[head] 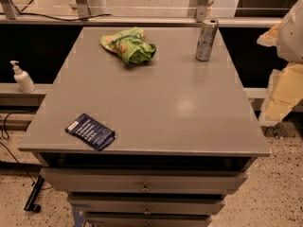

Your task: Move green rice chip bag near rxbar blueberry

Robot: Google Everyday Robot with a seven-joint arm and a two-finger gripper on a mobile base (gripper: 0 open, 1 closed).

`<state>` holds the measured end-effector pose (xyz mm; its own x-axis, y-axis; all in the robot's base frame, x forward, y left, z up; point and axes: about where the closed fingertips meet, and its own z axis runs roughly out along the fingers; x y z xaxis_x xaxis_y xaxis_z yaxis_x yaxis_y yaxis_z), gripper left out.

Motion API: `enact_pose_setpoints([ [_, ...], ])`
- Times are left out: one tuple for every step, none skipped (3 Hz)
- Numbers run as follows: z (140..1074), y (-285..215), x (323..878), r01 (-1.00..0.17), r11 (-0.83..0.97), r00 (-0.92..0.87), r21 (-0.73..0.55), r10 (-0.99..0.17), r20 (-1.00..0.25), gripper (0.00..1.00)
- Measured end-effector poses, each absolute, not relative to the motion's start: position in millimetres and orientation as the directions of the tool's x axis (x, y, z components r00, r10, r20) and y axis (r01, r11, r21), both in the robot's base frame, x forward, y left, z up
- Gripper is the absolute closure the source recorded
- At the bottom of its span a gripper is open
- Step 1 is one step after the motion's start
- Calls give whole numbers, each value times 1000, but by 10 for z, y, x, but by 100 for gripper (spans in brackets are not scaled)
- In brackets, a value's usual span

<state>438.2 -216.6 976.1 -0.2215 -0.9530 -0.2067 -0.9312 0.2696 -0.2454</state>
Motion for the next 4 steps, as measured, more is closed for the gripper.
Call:
enact_pose_setpoints([
  [9770,-2113,4419,-928,269,-215,-258,-952,-218,0],
  [9706,-1871,4543,-921,275,-199,-277,-941,-272,0],
  [9523,-1442,4782,-907,310,-197,-286,-911,-364,0],
  [9435,-1032,5132,-885,383,-237,-265,-860,-453,0],
])
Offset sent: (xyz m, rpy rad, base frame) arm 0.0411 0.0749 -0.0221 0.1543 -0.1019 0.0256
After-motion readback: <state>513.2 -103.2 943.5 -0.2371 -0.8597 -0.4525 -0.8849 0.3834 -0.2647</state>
